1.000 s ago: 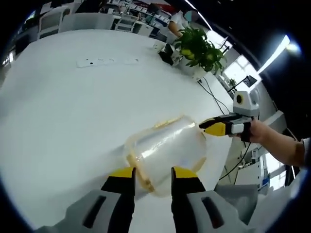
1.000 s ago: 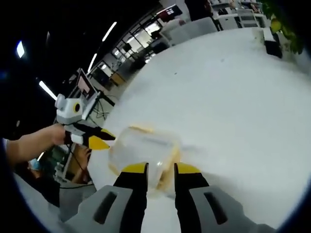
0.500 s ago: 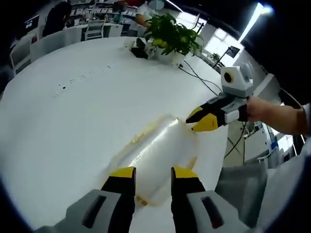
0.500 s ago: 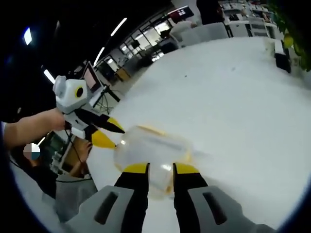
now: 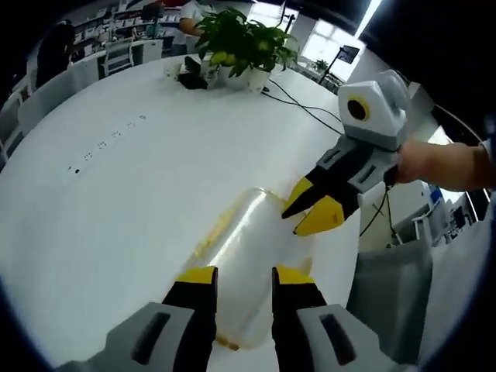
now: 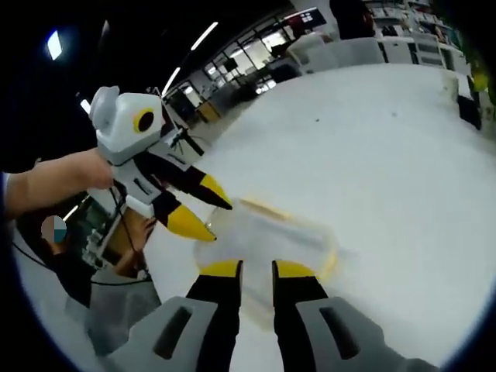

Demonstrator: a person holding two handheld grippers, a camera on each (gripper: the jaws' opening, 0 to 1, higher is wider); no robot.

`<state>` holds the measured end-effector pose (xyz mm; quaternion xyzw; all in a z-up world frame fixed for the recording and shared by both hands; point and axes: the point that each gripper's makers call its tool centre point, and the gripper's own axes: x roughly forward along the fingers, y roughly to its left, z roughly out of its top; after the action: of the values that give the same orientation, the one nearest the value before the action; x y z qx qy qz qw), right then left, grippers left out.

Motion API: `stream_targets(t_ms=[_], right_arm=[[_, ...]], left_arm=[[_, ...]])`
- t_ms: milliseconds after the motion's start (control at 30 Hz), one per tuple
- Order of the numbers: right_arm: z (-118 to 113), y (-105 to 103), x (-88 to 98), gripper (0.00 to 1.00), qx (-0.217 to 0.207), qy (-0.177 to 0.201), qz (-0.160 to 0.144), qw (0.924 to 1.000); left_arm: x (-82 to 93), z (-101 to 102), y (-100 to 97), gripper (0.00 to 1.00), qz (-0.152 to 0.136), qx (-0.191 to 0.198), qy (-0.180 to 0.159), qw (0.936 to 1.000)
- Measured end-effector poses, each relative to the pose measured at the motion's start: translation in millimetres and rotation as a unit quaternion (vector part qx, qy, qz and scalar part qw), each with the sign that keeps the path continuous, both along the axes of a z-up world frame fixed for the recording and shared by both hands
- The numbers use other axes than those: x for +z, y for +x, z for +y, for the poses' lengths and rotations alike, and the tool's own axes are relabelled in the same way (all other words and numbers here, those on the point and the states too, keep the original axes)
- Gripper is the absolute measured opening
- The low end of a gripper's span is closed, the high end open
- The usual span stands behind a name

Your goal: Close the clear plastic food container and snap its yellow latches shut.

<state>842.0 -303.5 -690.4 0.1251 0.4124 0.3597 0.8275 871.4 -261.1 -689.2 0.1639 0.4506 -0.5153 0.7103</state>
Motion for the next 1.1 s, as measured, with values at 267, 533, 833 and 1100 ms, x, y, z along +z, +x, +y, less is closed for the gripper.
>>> stream_targets(t_ms=[267,533,833,1100], right_arm=[[11,-8,-6.1,0.11,0.055,-0.038,-0.028,0.9974],[14,-8,-8.0,0.1,0.063,-0.04,-0.028,0.9968],[18,-12,-9.0,0.09,0.075,-0.043,-0.031,0.9958],[22,-15,-9.1,0.09,0.085,-0.044,-0.034,0.9948]], left_arm=[[-3.4,-13,-0.2,0.19,-0.006,-0.029,0.007,0.9995],[-6.8,-16,-1.5,0.19,-0.004,-0.036,0.009,0.9993],[-9.3,-17,0.7,0.19,-0.006,-0.035,0.012,0.9993],[-7.5,-18,3.0,0.19,-0.009,-0.036,0.012,0.9992]])
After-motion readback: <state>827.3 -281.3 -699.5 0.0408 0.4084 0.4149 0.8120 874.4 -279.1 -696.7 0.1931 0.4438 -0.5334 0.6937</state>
